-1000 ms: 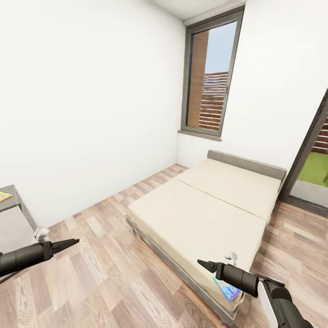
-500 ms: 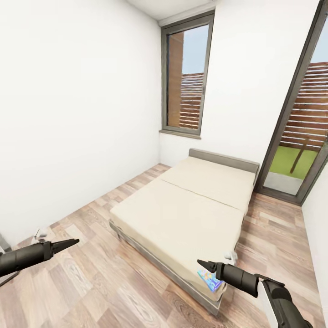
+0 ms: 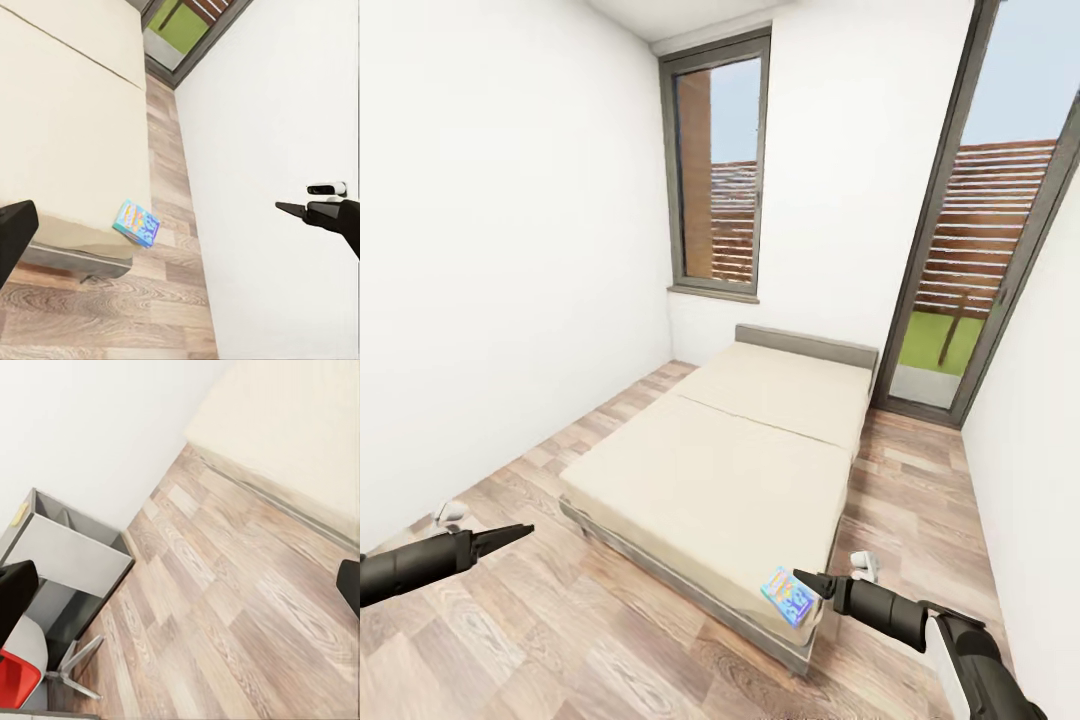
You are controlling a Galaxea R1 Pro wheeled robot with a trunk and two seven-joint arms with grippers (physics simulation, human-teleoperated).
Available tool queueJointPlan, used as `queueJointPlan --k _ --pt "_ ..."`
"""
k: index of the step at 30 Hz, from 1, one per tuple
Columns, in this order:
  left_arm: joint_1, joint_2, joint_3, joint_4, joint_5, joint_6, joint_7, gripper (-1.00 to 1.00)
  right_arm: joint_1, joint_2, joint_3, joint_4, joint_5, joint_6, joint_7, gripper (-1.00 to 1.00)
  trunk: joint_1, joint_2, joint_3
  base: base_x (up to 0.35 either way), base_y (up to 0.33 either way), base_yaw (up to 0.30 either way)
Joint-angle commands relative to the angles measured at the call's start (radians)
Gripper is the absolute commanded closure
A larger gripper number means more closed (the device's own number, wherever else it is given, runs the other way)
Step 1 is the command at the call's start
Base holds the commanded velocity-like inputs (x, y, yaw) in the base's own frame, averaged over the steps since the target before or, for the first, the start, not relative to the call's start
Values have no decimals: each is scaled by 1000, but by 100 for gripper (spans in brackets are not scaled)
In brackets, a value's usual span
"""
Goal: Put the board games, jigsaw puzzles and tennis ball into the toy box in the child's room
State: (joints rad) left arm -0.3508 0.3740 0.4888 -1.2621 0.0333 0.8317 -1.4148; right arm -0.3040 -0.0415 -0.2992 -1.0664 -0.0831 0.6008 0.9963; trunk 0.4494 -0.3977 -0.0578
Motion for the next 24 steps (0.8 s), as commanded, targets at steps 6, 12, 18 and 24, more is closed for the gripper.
queueJointPlan --k 6,12,18,24 --pt "0 0 1 0 1 11 -3 -100 -1 0 -1 1 -6 9 1 -100 1 -2 -2 0 0 -280" --pt "-1 0 1 0 1 11 -2 -100 -1 0 -1 1 -6 10 0 -100 1 -2 -2 0 0 -280" --pt "-1 0 1 0 2 11 -1 -100 -1 0 -1 2 -6 10 0 -100 1 -2 -2 0 0 -280" --pt "-1 0 1 0 2 11 0 -100 -1 0 -1 2 -6 10 -1 -100 1 -2 -2 0 0 -280"
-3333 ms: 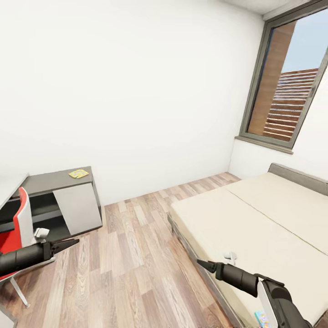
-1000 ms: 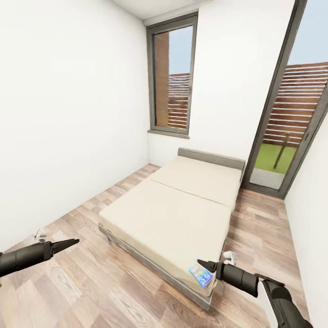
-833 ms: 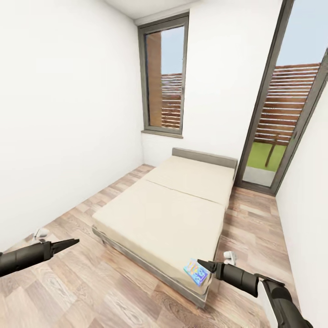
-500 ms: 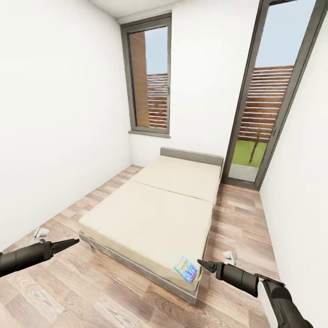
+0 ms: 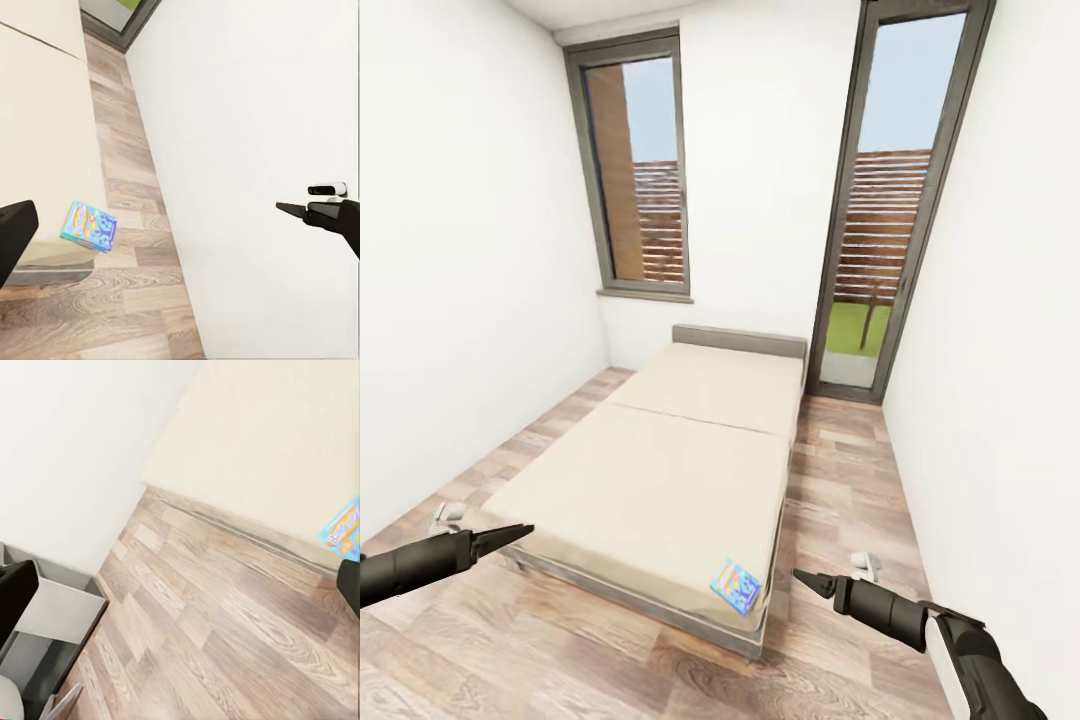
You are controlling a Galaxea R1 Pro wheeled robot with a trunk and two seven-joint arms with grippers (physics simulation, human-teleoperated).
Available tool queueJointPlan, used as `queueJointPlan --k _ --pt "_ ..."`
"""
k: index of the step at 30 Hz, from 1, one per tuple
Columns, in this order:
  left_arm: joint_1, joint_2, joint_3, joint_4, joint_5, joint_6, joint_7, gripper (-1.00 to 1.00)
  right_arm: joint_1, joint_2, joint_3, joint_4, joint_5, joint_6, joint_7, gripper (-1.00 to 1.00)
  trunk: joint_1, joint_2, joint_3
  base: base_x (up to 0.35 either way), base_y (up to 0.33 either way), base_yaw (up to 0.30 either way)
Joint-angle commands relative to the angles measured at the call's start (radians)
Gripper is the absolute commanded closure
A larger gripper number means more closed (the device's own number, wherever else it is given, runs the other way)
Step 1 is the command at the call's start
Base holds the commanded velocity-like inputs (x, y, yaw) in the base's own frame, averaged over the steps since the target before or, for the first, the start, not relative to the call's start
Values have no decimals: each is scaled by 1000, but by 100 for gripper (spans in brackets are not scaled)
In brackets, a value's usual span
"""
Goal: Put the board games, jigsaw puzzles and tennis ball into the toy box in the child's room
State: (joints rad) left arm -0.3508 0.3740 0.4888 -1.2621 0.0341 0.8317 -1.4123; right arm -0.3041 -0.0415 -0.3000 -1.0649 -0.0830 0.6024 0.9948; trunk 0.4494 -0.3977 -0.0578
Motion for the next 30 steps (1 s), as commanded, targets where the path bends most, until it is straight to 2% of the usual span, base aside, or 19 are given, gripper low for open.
queueJointPlan --k 1,15,30 --pt "0 0 1 0 1 11 -3 -100 -1 0 -1 0 -6 8 1 -100 1 -2 -2 0 0 -280" --pt "0 0 0 0 1 11 -3 -100 -1 0 0 1 -6 8 1 -100 1 -2 -2 0 7 -280" --pt "0 -1 0 0 1 11 -2 -100 -1 0 -1 2 -6 8 1 -100 1 -2 -2 0 110 -280"
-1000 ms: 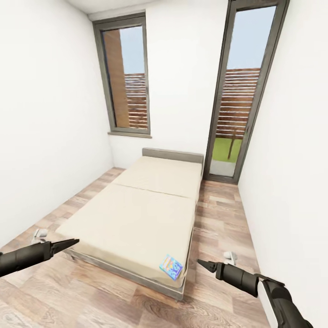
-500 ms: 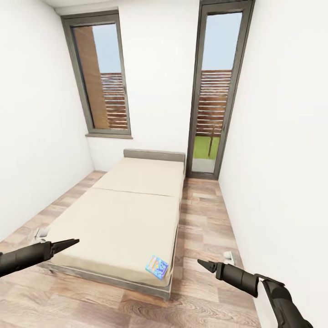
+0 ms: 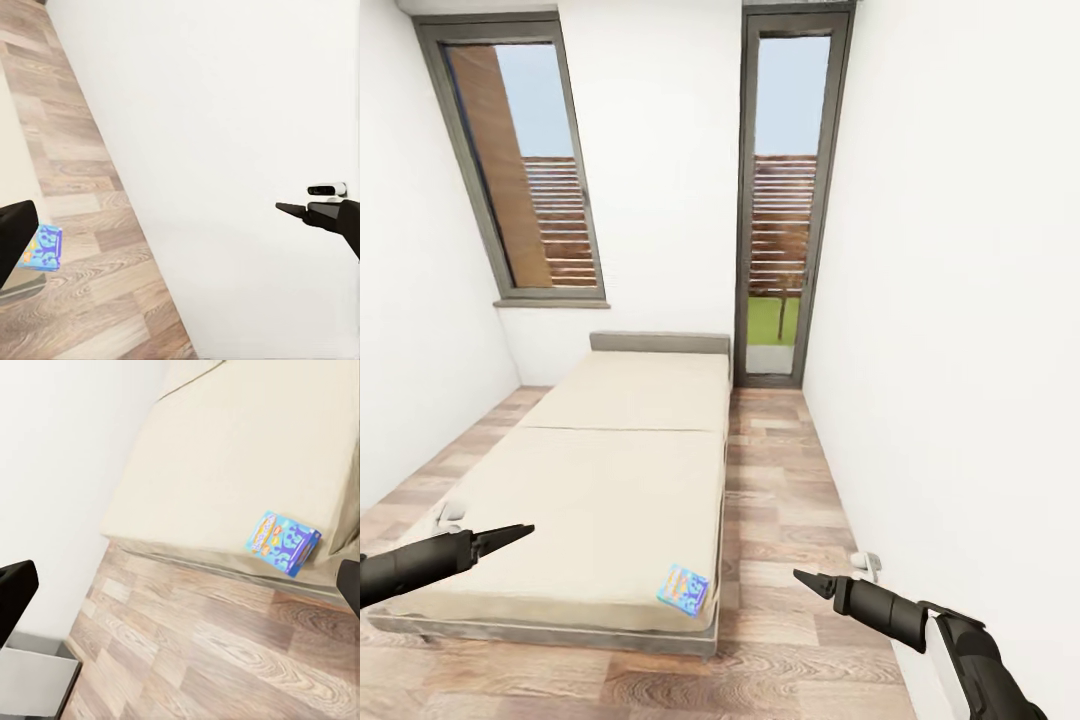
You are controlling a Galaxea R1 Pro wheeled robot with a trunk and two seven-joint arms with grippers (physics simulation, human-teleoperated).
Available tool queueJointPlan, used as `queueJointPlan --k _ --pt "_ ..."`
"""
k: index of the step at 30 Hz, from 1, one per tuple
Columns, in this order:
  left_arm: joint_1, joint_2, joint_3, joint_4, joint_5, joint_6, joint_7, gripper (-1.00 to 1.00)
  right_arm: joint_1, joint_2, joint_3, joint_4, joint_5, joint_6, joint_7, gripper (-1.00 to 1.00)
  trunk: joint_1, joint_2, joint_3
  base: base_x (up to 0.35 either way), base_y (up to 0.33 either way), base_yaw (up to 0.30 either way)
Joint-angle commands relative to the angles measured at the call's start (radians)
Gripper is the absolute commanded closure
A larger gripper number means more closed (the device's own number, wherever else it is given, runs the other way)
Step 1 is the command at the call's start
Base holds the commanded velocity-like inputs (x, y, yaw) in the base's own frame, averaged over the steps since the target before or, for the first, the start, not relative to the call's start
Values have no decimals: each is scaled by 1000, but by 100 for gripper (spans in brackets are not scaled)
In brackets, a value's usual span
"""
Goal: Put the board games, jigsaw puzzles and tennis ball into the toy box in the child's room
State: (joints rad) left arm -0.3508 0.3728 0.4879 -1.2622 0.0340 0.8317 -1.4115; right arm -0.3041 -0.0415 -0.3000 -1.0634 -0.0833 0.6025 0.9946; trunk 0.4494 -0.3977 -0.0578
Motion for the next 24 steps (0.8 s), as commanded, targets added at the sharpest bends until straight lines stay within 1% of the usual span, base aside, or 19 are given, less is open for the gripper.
queueJointPlan --k 1,10,17,24 --pt "0 0 0 0 1 11 -3 -100 -1 0 -1 0 -6 8 1 -100 1 -2 -2 0 51 -280" --pt "-1 0 0 0 1 11 -3 -100 -1 0 0 0 -6 7 1 -100 1 -2 -2 0 24 -280" --pt "-1 0 -1 0 1 11 -3 -100 -1 0 0 0 -6 7 1 -100 1 -2 -2 0 91 -272" --pt "-1 0 -1 0 1 11 -3 -100 -1 0 1 0 -6 7 1 -100 1 -2 -2 0 39 -127"
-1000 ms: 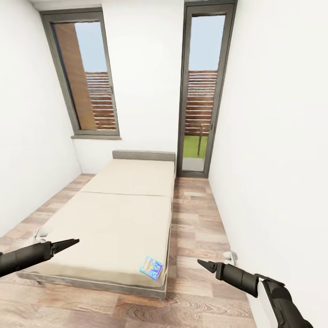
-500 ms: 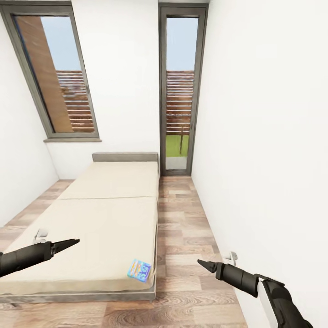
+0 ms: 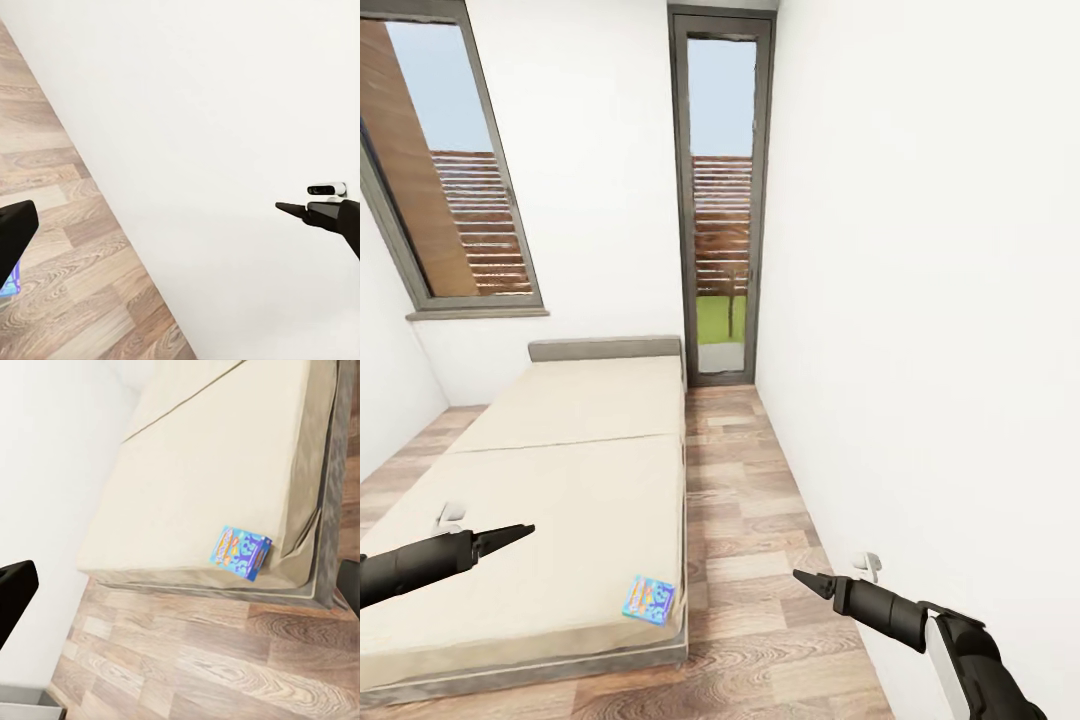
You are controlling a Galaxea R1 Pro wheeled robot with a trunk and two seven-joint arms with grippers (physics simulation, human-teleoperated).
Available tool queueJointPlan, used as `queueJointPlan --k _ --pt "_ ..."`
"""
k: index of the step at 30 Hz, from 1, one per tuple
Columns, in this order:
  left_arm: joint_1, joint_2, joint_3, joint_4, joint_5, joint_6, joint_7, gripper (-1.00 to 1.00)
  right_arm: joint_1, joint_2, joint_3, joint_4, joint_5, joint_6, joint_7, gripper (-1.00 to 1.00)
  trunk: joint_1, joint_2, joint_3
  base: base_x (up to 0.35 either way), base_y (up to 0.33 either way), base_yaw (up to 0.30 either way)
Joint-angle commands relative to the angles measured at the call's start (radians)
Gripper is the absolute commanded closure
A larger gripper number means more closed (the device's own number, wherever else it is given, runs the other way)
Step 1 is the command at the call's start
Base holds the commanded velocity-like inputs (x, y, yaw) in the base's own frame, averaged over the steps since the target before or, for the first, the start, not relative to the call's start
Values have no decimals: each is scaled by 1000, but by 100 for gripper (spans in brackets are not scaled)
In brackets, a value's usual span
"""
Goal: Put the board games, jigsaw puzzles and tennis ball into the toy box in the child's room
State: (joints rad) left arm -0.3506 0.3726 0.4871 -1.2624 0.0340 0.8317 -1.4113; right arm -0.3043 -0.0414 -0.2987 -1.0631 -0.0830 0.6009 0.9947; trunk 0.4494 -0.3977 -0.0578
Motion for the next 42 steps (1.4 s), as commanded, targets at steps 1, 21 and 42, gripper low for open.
queueJointPlan --k 1,21,42 --pt "-1 0 0 0 1 10 -3 -100 -1 0 -1 0 -6 8 1 -100 1 -2 -2 0 17 -54" --pt "-1 0 2 0 1 11 -4 -100 -1 0 0 -1 -6 7 1 -100 1 -2 -2 9 14 -11" --pt "-1 -3 -5 1 2 21 1 -100 -1 1 1 -2 -3 1 2 -100 1 -2 -2 1 1 0"
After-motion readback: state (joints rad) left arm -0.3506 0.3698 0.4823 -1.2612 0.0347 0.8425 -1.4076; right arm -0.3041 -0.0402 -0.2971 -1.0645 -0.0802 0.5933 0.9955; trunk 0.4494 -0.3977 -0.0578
